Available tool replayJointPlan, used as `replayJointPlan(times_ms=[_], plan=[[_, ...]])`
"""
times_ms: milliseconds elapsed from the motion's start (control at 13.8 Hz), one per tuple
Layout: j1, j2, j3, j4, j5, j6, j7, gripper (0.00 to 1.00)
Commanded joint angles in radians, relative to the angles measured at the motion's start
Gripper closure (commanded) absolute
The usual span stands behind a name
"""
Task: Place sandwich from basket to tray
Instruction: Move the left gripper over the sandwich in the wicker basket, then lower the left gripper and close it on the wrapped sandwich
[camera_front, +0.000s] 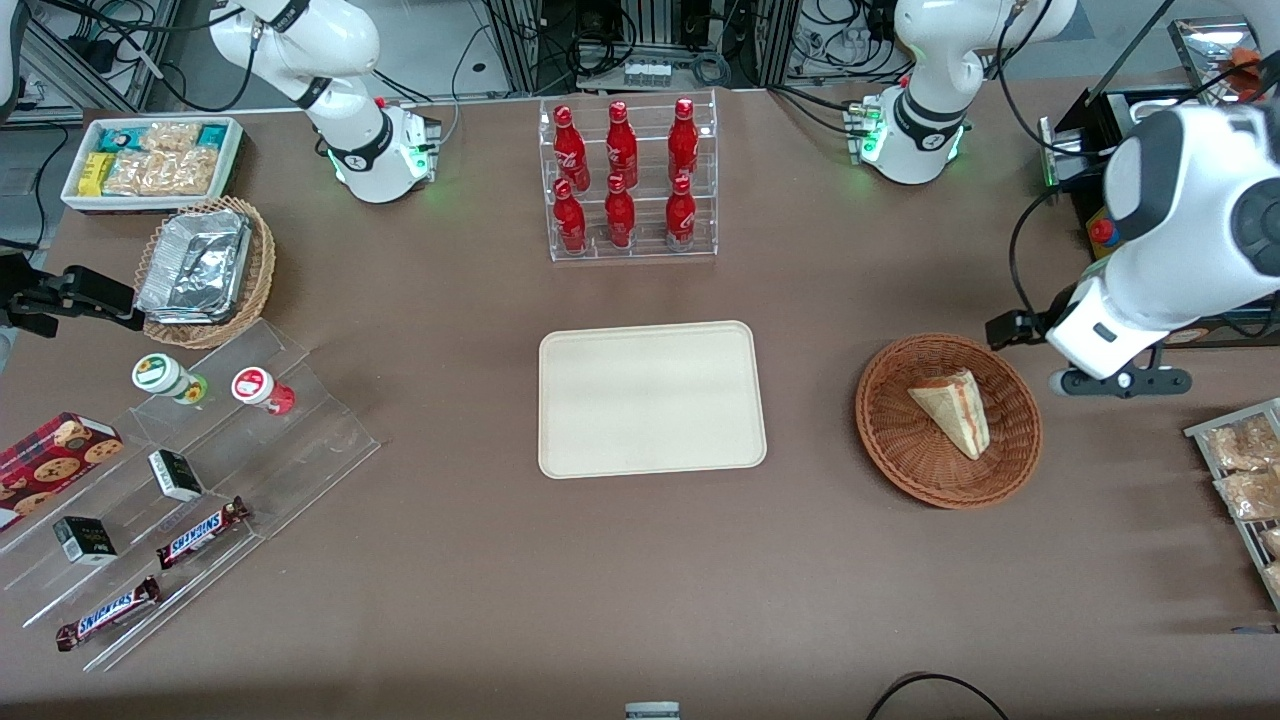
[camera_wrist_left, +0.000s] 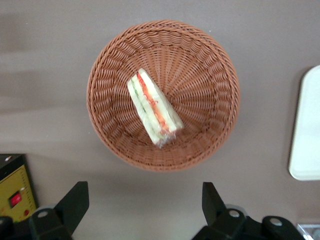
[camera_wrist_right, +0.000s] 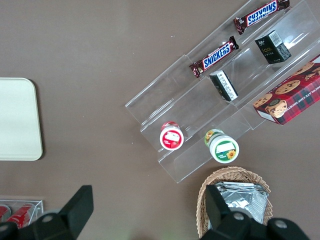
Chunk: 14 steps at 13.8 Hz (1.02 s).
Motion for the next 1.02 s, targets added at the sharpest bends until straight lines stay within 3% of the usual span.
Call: replayJointPlan(times_ms=[0,218,726,944], plan=[[0.017,-0.014,-0.006,-0.110,0.012,0.128,-0.043,0.00],[0.017,0.022,-0.008,-0.153,0.012,0.217,-0.106,0.00],[0.005,0.111,-0.009,-0.165,0.012,0.318,-0.580,0.00],[0.003,0.129,-0.011,-0.188,0.012,0.367,-0.622,0.00]])
